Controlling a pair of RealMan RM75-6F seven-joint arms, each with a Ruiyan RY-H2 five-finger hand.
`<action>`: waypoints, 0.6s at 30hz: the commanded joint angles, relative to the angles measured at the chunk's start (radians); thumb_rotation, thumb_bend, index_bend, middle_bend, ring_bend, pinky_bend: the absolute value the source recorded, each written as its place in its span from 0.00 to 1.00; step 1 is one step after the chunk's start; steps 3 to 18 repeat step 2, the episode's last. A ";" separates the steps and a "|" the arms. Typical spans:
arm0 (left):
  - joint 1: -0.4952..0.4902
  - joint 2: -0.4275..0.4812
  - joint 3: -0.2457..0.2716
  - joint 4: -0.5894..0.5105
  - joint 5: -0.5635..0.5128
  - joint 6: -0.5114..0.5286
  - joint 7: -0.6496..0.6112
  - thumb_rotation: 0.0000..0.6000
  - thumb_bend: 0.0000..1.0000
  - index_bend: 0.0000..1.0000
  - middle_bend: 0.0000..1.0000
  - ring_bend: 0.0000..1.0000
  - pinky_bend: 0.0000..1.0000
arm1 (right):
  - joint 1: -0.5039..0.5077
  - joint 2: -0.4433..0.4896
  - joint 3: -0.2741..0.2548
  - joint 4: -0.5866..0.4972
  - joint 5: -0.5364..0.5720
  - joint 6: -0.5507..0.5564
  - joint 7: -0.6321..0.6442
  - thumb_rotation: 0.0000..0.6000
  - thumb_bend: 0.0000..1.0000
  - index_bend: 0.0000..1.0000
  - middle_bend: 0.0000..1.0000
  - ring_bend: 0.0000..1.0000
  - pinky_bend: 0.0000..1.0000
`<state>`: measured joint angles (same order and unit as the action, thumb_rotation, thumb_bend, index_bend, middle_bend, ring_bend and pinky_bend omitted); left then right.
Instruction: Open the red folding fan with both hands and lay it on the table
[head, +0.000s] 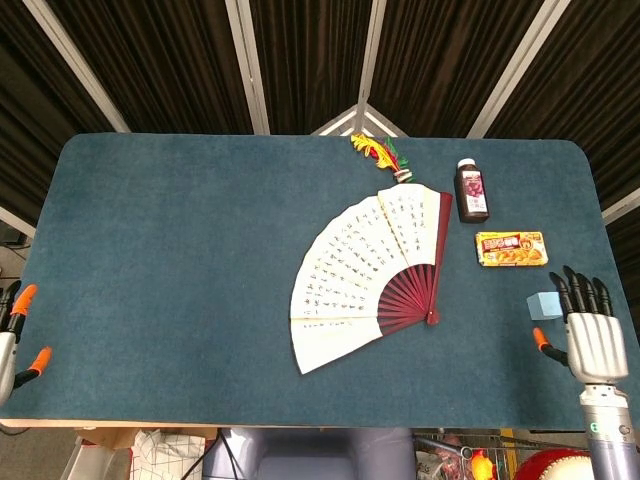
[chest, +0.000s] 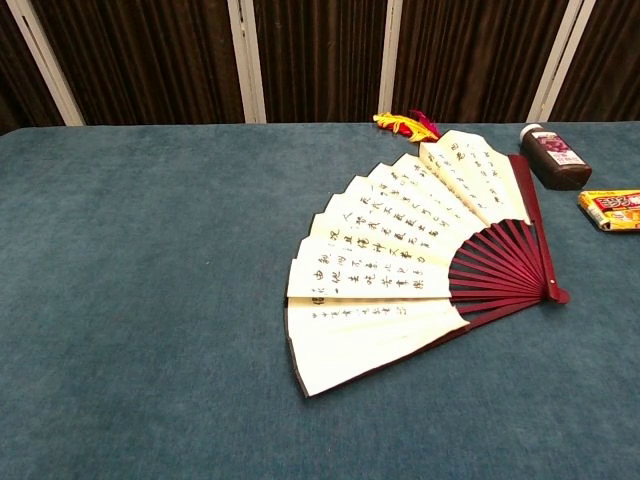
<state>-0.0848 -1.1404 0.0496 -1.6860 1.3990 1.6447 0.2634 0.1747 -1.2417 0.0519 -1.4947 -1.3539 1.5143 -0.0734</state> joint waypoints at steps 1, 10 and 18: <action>0.011 0.002 -0.008 0.013 0.024 0.015 -0.017 1.00 0.37 0.02 0.00 0.00 0.00 | -0.013 0.008 0.020 -0.020 0.017 -0.007 0.022 1.00 0.29 0.10 0.06 0.05 0.05; 0.015 0.002 -0.010 0.019 0.030 0.021 -0.022 1.00 0.37 0.02 0.00 0.00 0.00 | -0.016 0.010 0.023 -0.023 0.014 -0.004 0.025 1.00 0.29 0.10 0.06 0.05 0.05; 0.015 0.002 -0.010 0.019 0.030 0.021 -0.022 1.00 0.37 0.02 0.00 0.00 0.00 | -0.016 0.010 0.023 -0.023 0.014 -0.004 0.025 1.00 0.29 0.10 0.06 0.05 0.05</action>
